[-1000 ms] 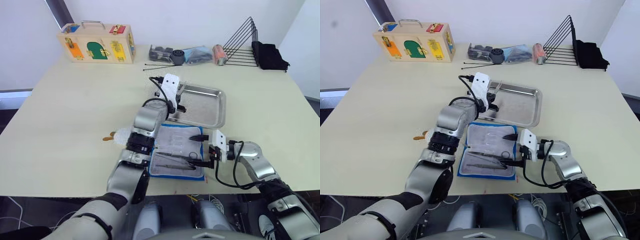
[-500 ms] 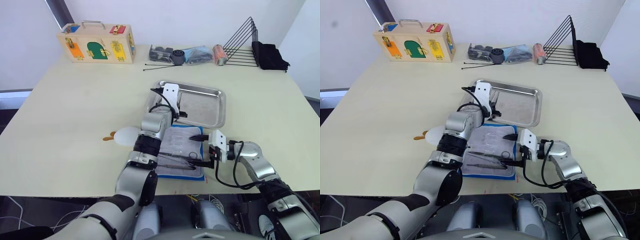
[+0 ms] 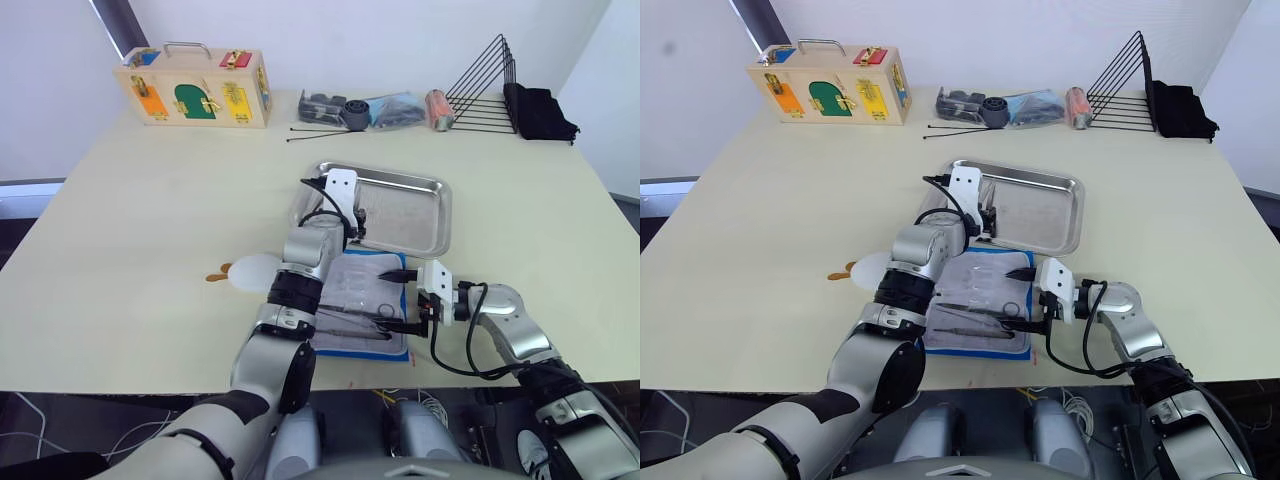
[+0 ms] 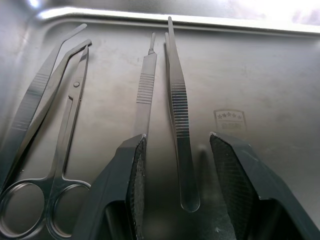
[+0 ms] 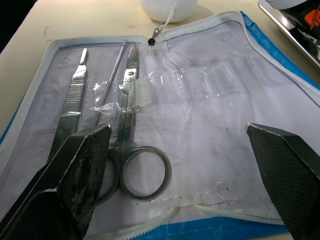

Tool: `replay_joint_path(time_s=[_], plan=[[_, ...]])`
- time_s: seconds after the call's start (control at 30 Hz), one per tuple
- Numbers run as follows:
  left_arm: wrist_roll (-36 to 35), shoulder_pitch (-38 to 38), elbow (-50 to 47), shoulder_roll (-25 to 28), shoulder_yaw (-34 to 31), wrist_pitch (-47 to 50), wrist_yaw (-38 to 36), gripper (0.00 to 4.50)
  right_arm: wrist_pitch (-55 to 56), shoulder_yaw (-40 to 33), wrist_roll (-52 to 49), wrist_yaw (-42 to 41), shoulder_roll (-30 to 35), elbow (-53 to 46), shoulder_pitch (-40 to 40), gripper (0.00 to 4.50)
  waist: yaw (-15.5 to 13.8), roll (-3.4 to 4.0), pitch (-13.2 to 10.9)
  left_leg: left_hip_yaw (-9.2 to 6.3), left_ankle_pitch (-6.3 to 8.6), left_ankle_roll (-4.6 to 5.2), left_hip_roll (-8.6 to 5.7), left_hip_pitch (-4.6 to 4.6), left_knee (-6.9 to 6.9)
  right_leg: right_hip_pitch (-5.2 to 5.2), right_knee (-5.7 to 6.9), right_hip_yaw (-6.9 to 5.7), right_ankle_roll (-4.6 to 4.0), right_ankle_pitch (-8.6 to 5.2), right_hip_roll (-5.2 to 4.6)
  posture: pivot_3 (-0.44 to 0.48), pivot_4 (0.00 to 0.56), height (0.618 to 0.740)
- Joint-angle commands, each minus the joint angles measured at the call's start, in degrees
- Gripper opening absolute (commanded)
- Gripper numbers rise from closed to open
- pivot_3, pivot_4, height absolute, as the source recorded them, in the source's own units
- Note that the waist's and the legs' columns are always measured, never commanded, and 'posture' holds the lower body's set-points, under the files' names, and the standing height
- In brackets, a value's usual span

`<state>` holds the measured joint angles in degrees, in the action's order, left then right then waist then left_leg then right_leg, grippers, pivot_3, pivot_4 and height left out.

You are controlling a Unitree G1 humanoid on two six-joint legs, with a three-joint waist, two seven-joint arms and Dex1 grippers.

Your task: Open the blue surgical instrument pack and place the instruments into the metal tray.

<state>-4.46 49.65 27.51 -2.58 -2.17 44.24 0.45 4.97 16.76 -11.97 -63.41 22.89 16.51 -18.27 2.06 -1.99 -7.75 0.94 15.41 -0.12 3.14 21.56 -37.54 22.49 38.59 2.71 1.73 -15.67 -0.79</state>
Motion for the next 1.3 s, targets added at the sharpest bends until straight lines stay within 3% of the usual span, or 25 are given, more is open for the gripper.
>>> replay_joint_path(time_s=[0.03, 0.27, 0.5, 0.73, 0.97, 1.1, 1.2, 1.3], plan=[[0.27, -0.18, -2.83, 0.44, 0.75, -3.73, -1.08, 2.22, -3.4, 3.23, 5.16, 1.01, 1.0, 5.73, 3.66, 4.5, 0.0, 0.0, 0.0, 0.0, 0.0, 0.0, 0.0, 0.0, 0.0, 0.0, 0.0, 0.0, 0.0, 0.0, 0.0, 0.0, 0.15, 0.74], [-1.33, -4.73, -8.71, 4.59, 4.64, -18.54, -14.45, 2.22, -3.2, 3.13, 5.17, 1.0, 1.09, 5.86, 3.67, 4.5, -0.01, 0.01, 0.0, 0.0, -0.08, -0.15, 0.0, -0.01, 0.07, 0.0, -0.01, -0.01, -0.01, 0.0, -0.02, 0.0, 0.15, 0.74], [-7.4, -11.73, -19.22, 11.33, 7.14, -21.55, -33.1, 2.22, -2.77, 3.01, 5.11, 0.94, 1.15, 6.13, 3.74, 4.5, 0.02, 0.02, 0.0, 0.01, -0.08, -0.14, 0.0, -0.03, 0.08, -0.02, -0.02, 0.0, -0.01, 0.0, -0.02, 0.0, 0.15, 0.74], [-15.1, -20.0, -26.35, 22.96, 6.03, -23.61, -52.61, 2.22, -2.35, 2.81, 4.98, 0.7, 1.25, 6.68, 3.13, 4.5, 0.18, 0.05, -0.01, 0.01, -0.07, -0.12, 0.01, -0.06, 0.09, -0.02, -0.03, -0.01, -0.02, -0.01, -0.01, 0.0, 0.15, 0.74], [-22.12, -26.07, -29.45, 39.47, 3.64, -29.58, -77.51, 2.22, -2.24, 2.62, 4.8, -0.01, 1.92, 6.36, 3.51, 4.5, 0.07, 0.04, -0.02, 0.01, -0.07, -0.11, 0.03, -0.04, 0.09, -0.02, -0.07, -0.05, -0.04, -0.02, -0.05, 0.0, 0.15, 0.74], [-24.32, -26.37, -28.33, 44.45, 2.28, -31.19, -84.69, 2.22, -2.21, 2.49, 4.76, -0.2, 2.18, 6.3, 3.62, 4.5, -0.05, 0.07, -0.03, 0.03, -0.06, -0.1, 0.04, -0.04, 0.09, -0.02, -0.1, -0.05, -0.06, -0.03, -0.05, 0.0, 0.15, 0.74], [-26.16, -27.01, -29.09, 48.28, 1.45, -32.04, -91.06, 3.24, -2.18, 2.39, 4.75, -0.22, 2.29, 6.04, 3.85, 4.5, -0.05, 0.07, -0.04, 0.04, -0.06, -0.1, 0.04, -0.02, 0.09, 0.0, -0.11, -0.05, -0.05, -0.03, -0.06, 0.0, 0.15, 0.74], [-31.69, -29.09, -30.88, 54.36, 3.72, -34.71, -92.9, 4.47, -2.13, 2.05, 4.22, -0.29, 2.08, 5.97, 4.19, 4.5, -0.07, 0.09, -0.05, 0.04, -0.06, -0.09, 0.06, 0.0, 0.11, 0.02, -0.13, -0.05, -0.06, -0.04, -0.05, 0.0, 0.15, 0.74]])
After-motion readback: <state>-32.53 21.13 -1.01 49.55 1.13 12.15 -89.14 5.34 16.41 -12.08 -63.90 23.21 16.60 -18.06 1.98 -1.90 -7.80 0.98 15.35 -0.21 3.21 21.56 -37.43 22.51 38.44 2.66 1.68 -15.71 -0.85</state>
